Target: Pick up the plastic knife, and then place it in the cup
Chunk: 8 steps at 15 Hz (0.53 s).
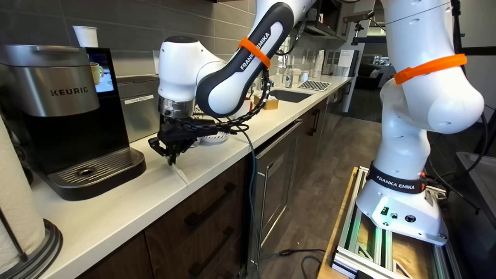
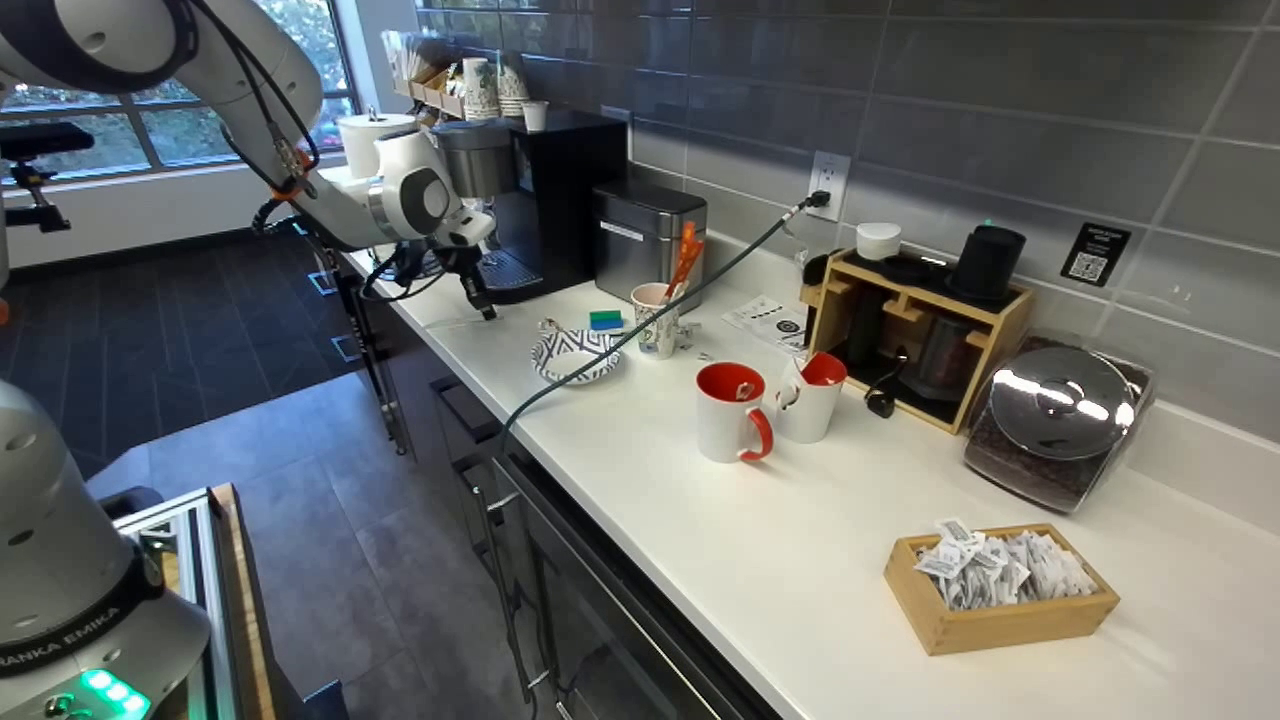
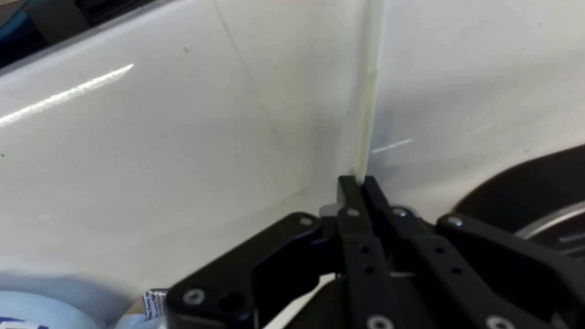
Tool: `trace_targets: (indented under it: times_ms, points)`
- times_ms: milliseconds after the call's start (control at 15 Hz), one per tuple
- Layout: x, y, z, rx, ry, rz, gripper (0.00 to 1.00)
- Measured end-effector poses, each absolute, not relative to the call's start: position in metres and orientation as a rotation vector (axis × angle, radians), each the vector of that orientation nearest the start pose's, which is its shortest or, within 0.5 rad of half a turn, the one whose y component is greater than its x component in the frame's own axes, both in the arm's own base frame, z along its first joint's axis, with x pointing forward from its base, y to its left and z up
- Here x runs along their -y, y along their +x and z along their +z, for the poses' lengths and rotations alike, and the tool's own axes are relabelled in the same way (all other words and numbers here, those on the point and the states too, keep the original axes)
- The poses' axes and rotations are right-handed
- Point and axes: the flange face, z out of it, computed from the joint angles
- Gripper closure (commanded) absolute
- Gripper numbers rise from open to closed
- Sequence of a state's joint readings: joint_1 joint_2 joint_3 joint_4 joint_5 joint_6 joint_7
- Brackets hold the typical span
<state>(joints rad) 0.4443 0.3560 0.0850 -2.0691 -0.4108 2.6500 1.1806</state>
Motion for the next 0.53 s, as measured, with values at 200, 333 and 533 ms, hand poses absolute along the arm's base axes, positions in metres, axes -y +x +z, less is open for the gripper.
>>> trace_targets:
  times_ms: [200,333,533]
  points:
    - [-0.318,0.524,0.335,-0.426,-2.970,-0.707,0.99]
    - [-0.310,0.524,0.385,-0.381,-2.933,-0.895,0.99]
    - [-0.284,0.526,0.449,-0.336,-2.894,-1.182,0.99]
